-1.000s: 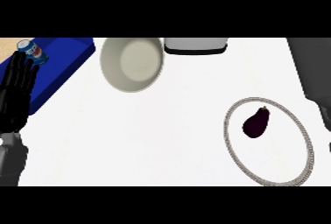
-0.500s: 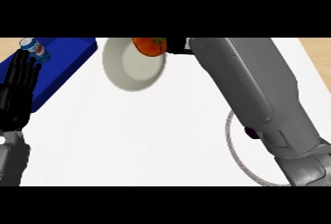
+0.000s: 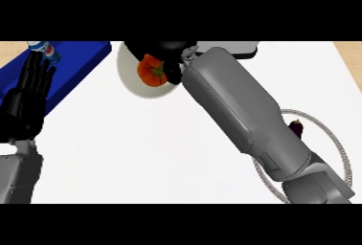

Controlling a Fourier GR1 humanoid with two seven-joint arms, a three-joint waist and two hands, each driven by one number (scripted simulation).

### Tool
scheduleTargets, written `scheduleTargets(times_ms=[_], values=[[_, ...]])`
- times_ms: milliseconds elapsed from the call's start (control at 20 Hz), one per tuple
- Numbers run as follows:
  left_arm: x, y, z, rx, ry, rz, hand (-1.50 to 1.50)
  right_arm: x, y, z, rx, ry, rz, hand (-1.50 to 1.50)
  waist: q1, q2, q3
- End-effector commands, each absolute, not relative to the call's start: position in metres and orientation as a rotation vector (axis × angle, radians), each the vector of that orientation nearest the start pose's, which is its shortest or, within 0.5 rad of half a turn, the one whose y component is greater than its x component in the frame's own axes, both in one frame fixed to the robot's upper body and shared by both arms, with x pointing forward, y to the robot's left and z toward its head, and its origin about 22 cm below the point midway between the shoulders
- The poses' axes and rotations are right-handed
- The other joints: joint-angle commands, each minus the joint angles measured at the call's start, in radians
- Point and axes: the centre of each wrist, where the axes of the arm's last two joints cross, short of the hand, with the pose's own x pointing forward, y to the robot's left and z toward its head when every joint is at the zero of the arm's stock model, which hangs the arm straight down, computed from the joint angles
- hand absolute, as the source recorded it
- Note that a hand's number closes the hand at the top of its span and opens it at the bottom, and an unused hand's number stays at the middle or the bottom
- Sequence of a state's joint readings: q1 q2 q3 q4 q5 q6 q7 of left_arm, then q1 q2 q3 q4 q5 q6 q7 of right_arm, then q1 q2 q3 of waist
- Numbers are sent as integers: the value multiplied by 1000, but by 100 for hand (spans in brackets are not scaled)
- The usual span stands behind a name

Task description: Pick the tomato from the placemat and place it in the bowl

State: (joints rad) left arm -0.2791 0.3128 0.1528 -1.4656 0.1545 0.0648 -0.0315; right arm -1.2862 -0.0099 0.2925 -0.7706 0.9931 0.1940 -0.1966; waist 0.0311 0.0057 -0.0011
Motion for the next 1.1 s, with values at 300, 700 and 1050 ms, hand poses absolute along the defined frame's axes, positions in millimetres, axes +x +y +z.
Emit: scheduleTargets(times_ms=[300, 700, 1050], values=[[314, 306, 96, 177, -1805, -48, 0, 427, -10, 159, 1277, 2591, -2429, 150, 48, 13, 0], [321, 303, 102, 153, -1836, -38, 0, 438, -40, 124, 877, 3001, -2353, -150, 69, 30, 1], [309, 300, 86, 164, -1817, -22, 0, 444, -41, 147, 714, 3367, -1727, -150, 57, 21, 1]])
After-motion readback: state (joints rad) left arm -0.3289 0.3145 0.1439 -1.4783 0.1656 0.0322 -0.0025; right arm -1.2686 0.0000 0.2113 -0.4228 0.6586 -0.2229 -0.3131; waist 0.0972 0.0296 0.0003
